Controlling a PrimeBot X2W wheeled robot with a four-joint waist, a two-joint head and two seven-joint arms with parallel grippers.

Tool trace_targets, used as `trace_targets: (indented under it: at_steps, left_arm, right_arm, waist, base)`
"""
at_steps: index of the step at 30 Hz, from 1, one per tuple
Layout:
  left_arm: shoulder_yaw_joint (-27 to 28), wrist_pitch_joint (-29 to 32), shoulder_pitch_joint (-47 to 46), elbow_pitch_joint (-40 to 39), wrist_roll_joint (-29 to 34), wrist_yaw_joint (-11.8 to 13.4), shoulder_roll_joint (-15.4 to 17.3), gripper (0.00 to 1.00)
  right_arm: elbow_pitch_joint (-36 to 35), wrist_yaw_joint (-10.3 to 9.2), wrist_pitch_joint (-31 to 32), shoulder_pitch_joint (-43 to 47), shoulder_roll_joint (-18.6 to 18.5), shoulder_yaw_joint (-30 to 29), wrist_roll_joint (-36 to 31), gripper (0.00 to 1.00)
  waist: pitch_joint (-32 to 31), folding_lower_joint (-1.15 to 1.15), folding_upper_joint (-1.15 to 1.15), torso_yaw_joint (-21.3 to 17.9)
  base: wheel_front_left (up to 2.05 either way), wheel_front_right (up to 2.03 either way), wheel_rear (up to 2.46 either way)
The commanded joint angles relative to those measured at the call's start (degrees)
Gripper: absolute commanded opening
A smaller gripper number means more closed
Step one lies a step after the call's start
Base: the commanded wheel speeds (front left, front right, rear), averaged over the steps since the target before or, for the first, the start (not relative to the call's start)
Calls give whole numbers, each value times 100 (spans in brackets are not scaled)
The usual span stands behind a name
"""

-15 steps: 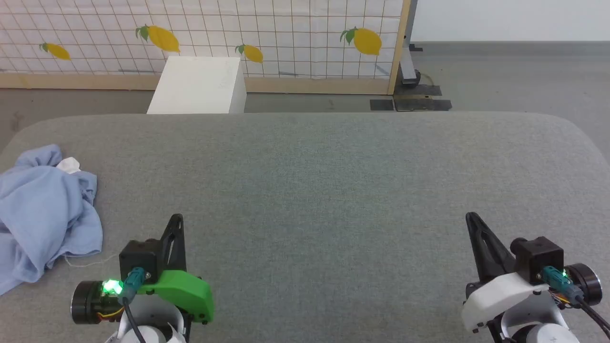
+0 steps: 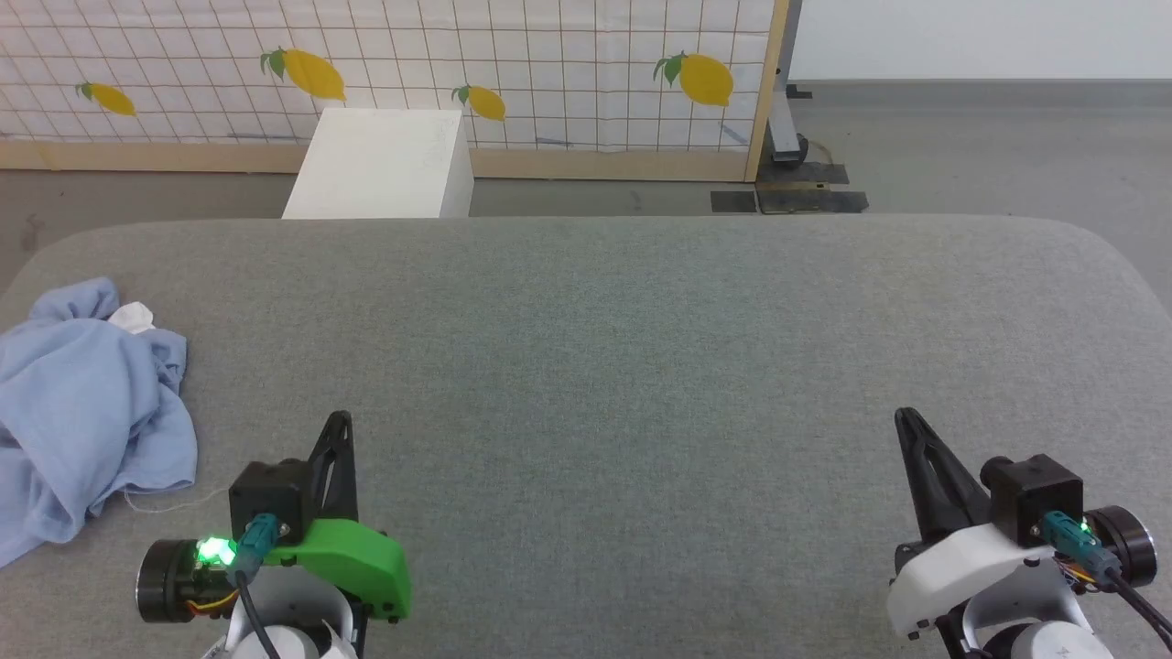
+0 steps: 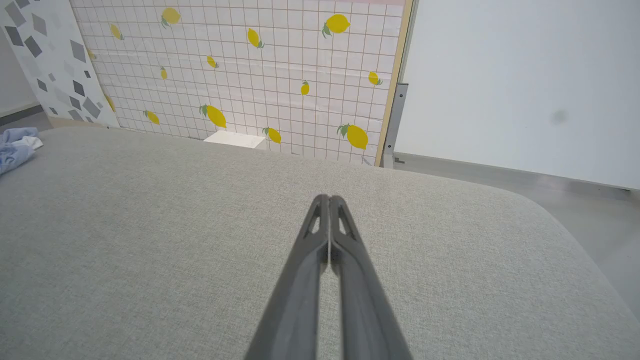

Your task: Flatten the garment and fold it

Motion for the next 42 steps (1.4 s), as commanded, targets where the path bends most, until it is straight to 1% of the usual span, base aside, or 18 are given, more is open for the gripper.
trace_targets:
  at_steps: [1,9,10,19,25,33,42]
  left_arm:
    - [19,8,83,-19,59,38,-27,0]
    - [19,8,83,-19,59,38,-27,0]
    - [-1,-1,0,0,-1,0,0,100]
    - [-76,-57,-26,66,-48,35,0,100]
    - [-136,-129,-66,161,-102,81,1,100]
    - [-187,-227,-104,274,-181,149,18,100]
    - [-228,-336,-129,382,-281,235,51,100]
  right_arm:
    - [-30,-9,1,-89,6,9,-36,0]
    - [-30,-9,1,-89,6,9,-36,0]
    - [0,0,-1,0,0,0,2,100]
    - [20,0,-50,8,0,-18,53,100]
    - [43,-1,-105,16,1,-36,91,100]
    - [79,-1,-179,16,1,-46,149,100]
    - [131,-2,-271,14,1,-40,212,100]
  waist:
    - [0,0,0,0]
    - [0,0,0,0]
    - [0,0,0,0]
    - [1,0,0,12]
    - [0,0,0,87]
    - [2,0,0,308]
    - [-3,0,0,673]
  base:
    - [0,0,0]
    - [0,0,0]
    - [0,0,0]
    - [0,0,0]
    - [0,0,0]
    - [0,0,0]
    - [0,0,0]
